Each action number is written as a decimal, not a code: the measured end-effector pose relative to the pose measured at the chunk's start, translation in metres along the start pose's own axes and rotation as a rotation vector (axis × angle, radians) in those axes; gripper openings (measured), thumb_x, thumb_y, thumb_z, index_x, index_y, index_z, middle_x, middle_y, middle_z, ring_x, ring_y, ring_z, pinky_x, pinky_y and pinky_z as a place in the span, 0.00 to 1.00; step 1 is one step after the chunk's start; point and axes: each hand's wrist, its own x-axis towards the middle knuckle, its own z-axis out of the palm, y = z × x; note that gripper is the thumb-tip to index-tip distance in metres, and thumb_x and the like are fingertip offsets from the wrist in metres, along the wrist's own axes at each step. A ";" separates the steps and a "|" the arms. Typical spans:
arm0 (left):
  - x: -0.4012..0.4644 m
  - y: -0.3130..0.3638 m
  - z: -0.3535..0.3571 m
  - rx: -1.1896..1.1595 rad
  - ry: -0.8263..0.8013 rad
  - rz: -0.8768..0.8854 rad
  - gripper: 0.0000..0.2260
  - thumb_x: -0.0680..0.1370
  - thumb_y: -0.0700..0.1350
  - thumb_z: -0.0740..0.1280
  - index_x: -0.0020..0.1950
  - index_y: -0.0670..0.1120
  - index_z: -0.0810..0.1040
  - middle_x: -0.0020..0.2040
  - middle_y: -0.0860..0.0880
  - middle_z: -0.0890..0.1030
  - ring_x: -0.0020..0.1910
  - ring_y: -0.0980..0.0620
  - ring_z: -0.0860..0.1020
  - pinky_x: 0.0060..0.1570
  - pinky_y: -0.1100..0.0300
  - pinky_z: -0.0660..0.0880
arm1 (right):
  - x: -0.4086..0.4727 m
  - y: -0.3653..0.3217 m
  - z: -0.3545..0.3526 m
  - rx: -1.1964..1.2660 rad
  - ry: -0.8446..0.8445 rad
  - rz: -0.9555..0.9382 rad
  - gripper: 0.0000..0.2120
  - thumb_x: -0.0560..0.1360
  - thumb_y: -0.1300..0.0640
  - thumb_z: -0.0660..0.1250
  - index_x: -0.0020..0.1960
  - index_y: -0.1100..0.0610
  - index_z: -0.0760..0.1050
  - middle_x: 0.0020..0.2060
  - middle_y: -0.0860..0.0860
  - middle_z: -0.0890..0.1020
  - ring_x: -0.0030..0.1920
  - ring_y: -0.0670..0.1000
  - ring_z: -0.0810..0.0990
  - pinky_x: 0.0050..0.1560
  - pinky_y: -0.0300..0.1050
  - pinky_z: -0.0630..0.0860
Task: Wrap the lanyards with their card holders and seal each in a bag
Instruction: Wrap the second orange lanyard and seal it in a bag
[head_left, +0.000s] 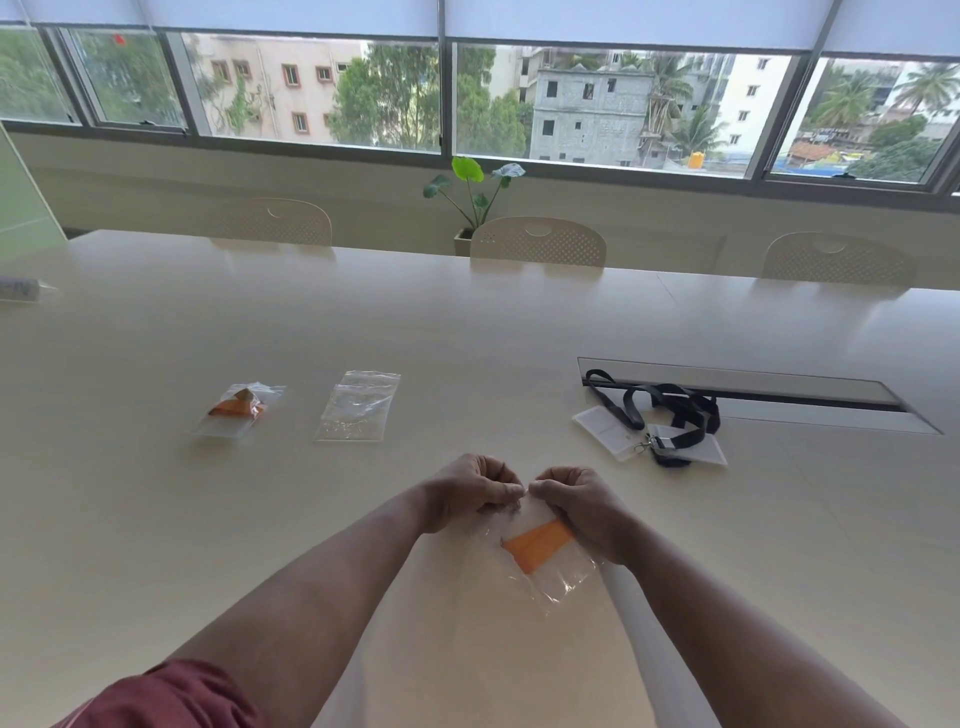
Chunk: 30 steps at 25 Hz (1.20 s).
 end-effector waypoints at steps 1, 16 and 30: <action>0.000 0.000 0.000 0.008 -0.004 -0.001 0.03 0.78 0.41 0.73 0.46 0.43 0.84 0.39 0.46 0.83 0.34 0.53 0.77 0.34 0.62 0.75 | -0.001 -0.001 0.000 -0.007 0.002 0.003 0.06 0.78 0.66 0.68 0.42 0.63 0.78 0.34 0.59 0.77 0.30 0.52 0.74 0.32 0.43 0.73; -0.001 0.005 0.006 0.109 0.023 -0.033 0.03 0.77 0.40 0.72 0.49 0.40 0.83 0.42 0.43 0.81 0.36 0.51 0.74 0.38 0.61 0.72 | 0.005 0.007 -0.002 -0.079 0.062 -0.006 0.04 0.67 0.57 0.73 0.38 0.57 0.79 0.34 0.59 0.77 0.29 0.52 0.73 0.31 0.44 0.71; 0.001 0.004 0.006 0.147 0.001 -0.047 0.03 0.78 0.40 0.72 0.47 0.41 0.83 0.41 0.43 0.80 0.36 0.53 0.75 0.38 0.62 0.72 | 0.001 0.003 -0.002 -0.040 -0.045 0.015 0.06 0.78 0.66 0.69 0.42 0.61 0.78 0.37 0.60 0.80 0.32 0.53 0.78 0.34 0.44 0.77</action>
